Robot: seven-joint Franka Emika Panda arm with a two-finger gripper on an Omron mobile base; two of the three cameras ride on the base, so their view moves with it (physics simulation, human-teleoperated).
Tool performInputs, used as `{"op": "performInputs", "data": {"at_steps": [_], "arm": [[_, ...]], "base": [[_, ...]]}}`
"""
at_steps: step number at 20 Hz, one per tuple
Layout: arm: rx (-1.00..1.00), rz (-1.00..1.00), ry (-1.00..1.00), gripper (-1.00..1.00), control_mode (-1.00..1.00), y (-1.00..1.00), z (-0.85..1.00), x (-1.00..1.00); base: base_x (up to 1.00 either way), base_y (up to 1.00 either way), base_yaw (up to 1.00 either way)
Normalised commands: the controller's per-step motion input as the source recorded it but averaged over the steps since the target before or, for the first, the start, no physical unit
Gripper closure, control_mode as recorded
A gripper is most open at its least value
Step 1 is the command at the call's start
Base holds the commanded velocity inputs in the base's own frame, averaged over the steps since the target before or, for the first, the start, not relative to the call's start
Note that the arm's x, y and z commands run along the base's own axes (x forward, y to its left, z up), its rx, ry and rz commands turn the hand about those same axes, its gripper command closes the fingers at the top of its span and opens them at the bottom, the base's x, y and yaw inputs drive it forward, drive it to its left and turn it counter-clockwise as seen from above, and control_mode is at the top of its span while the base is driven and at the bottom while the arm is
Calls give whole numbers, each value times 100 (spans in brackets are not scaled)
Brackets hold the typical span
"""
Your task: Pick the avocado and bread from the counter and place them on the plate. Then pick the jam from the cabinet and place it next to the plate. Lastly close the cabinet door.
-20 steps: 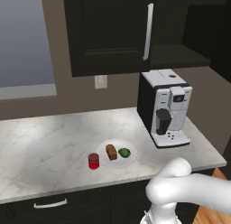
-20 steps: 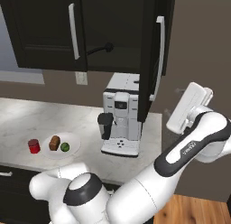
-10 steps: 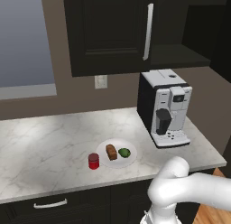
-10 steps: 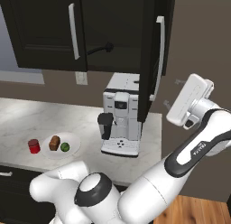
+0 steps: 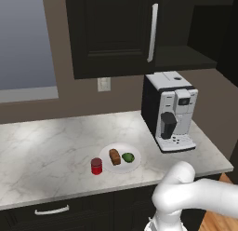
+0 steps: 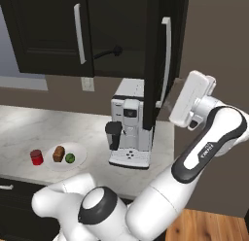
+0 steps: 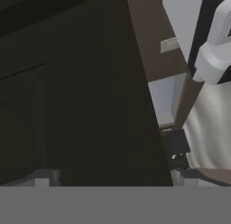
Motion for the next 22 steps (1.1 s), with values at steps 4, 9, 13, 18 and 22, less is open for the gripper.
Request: {"op": "performInputs", "data": {"at_steps": [4,9,13,18,22], "arm": [[-4,0,-4,-100,-100,62,36,4],[-7,0,-3,-100,-100,66,29,11],[-8,-4,-3,-100,-100,63,24,32],[-10,-10,-3,-100,-100,63,17,59],[-13,-16,-3,-100,-100,70,17,69]], "base": [[0,0,0],[0,0,0],[0,0,0],[0,0,0],[0,0,0]]}}
